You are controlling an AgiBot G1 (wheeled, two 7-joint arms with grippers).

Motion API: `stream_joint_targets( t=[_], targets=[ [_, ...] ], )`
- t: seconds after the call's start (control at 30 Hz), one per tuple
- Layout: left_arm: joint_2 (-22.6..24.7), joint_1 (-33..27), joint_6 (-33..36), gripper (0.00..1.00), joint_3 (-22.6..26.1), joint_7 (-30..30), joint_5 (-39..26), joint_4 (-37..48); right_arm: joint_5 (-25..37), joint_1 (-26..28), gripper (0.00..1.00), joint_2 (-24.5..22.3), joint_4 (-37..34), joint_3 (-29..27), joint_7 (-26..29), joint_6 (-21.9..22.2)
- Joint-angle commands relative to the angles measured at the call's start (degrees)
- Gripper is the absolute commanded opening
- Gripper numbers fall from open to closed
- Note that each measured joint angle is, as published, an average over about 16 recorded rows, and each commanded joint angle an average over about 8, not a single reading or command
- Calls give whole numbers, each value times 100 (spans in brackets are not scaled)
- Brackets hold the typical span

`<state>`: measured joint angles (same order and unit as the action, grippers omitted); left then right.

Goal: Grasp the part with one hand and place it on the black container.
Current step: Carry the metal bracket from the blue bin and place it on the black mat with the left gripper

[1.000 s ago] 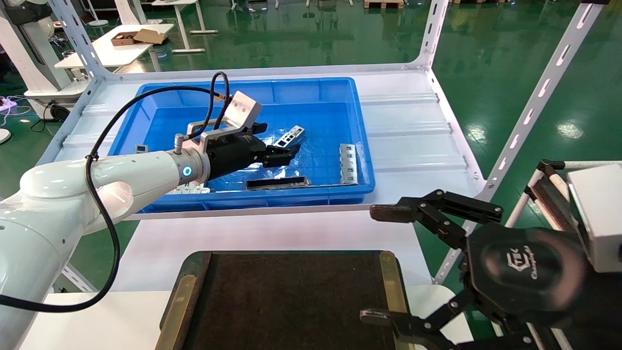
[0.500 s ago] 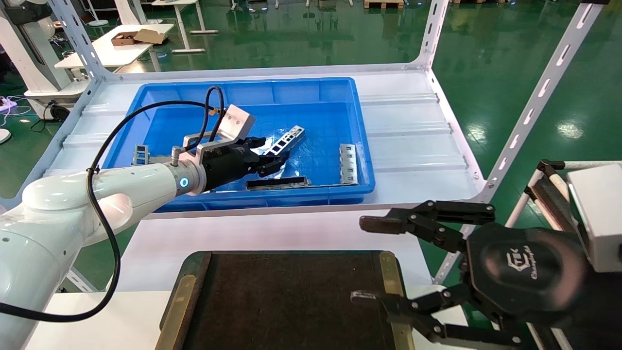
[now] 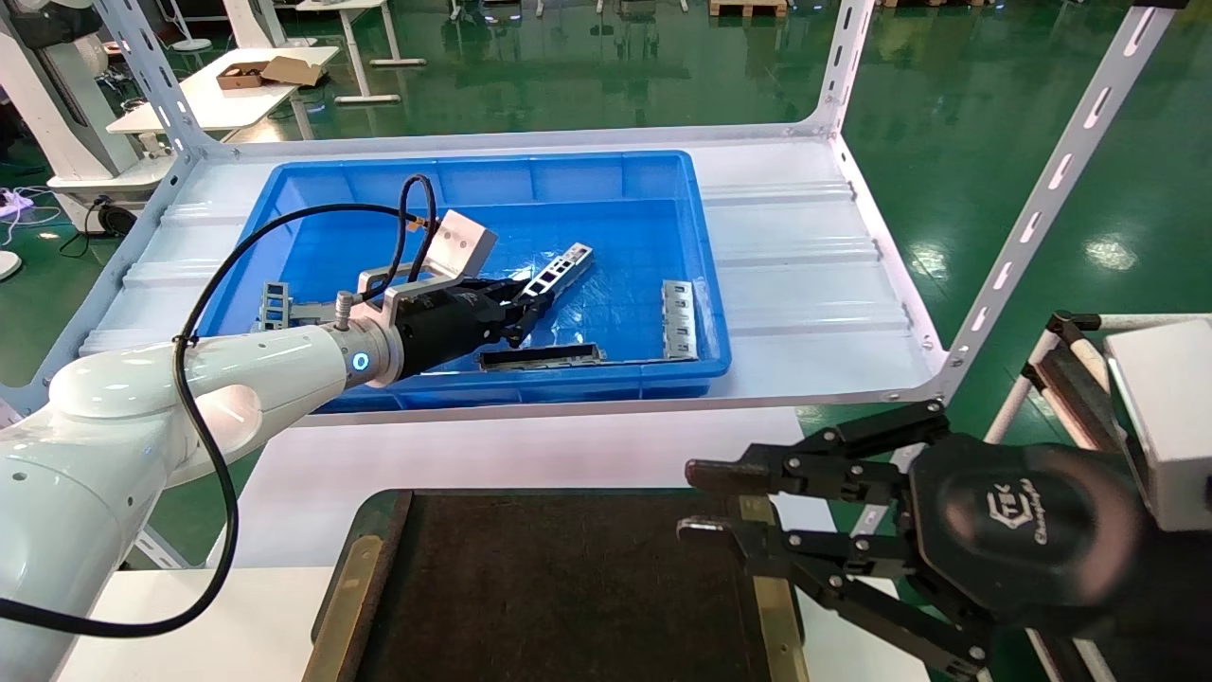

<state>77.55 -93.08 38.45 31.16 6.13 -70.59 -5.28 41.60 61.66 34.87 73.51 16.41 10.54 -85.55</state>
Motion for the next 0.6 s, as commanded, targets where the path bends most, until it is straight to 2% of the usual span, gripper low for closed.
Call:
stream_joint_targets(
  t=[0.03,0.23,0.37,0.47,0.6],
  targets=[
    [0,2,-1,0,8,-10,18,-16,-1,0,0,0,0,1,0,0],
    [-25,-127,-167,0,-10,84,115,-110,-2,1,0,-1,0,3,-2,1],
    [-121,-255,26,0,-29,189,183,-200,-3,1,0,-2,0,5,-2,2],
    [-298,-345,546,0,-65,276,269,-300,-4,1,0,-2,0,6,-3,3],
    [-676,-402,1767,0,-147,378,460,-467,-5,2,0,-3,0,7,-4,3]
  ],
)
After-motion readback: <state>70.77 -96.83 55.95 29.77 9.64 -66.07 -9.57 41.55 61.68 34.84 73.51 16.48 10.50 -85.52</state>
